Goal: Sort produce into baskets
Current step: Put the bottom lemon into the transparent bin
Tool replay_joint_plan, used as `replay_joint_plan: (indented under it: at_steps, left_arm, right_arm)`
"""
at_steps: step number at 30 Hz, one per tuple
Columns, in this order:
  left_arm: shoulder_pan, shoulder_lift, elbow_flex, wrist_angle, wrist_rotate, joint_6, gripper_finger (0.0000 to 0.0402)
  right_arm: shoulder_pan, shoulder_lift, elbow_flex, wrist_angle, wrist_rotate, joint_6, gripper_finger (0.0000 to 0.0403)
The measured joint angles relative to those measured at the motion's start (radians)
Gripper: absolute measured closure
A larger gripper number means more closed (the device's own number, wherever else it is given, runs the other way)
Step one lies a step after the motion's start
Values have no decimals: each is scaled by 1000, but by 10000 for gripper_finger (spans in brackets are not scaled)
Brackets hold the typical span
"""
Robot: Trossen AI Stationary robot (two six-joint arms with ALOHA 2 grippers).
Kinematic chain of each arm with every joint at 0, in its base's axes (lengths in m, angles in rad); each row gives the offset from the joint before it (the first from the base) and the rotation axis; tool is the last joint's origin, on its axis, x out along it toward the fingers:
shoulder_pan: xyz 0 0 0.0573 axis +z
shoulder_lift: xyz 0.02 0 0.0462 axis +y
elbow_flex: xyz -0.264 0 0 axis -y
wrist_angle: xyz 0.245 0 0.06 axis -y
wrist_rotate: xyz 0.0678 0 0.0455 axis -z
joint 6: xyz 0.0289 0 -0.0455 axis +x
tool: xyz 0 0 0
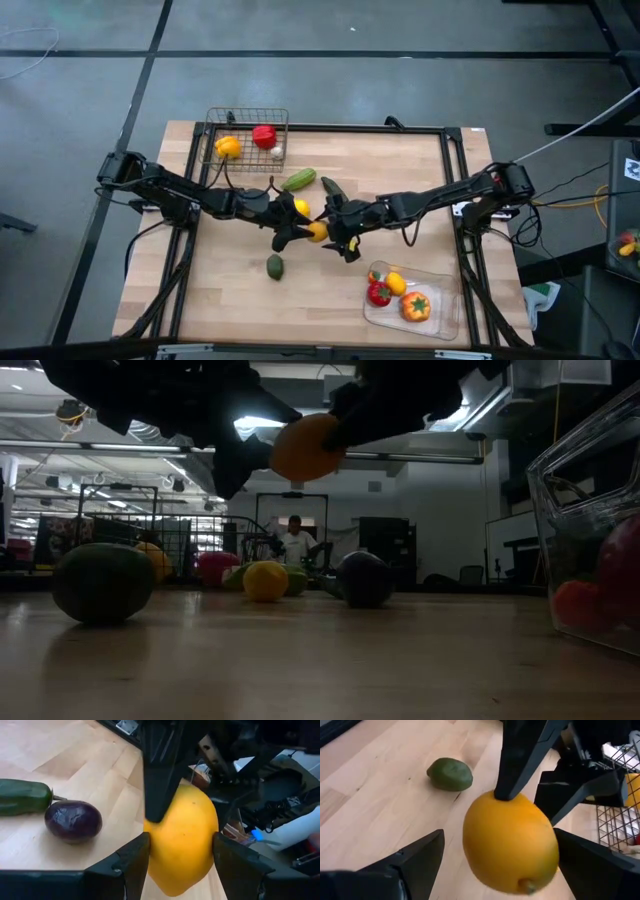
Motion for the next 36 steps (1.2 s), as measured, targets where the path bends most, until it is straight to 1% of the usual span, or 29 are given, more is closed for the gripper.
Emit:
replay_joint_plan:
  at_steps: [4,7,10,17,19,22,26,30,33,36]
  left_arm:
    - [0,0,0,2,1,0,199]
    - [0,0,0,1,0,1,199]
    - [0,0,0,1,0,0,199]
    - [0,0,0,-2,0,13,199]
    - [0,0,0,-1,-1,14,199]
    - [0,0,0,-1,-1,16,199]
    - [0,0,0,-1,-1,22,199]
    - [0,0,0,0,-1,-14,198]
    - [0,0,0,0,-2,-46,187]
    - [1,0,0,-12,-3,-61,165]
  right_arm:
    - [0,4,0,3,0,1,46]
    - [0,3,0,26,0,1,57]
    - [0,3,0,48,0,0,83]
    - [0,3,0,40,21,0,162]
    - [0,3,0,40,32,0,175]
    - [0,3,0,40,35,0,178]
    - [0,3,0,40,36,0,164]
    - [0,3,0,39,36,0,161]
    - [0,3,0,39,35,0,164]
    - [0,3,0,33,32,0,166]
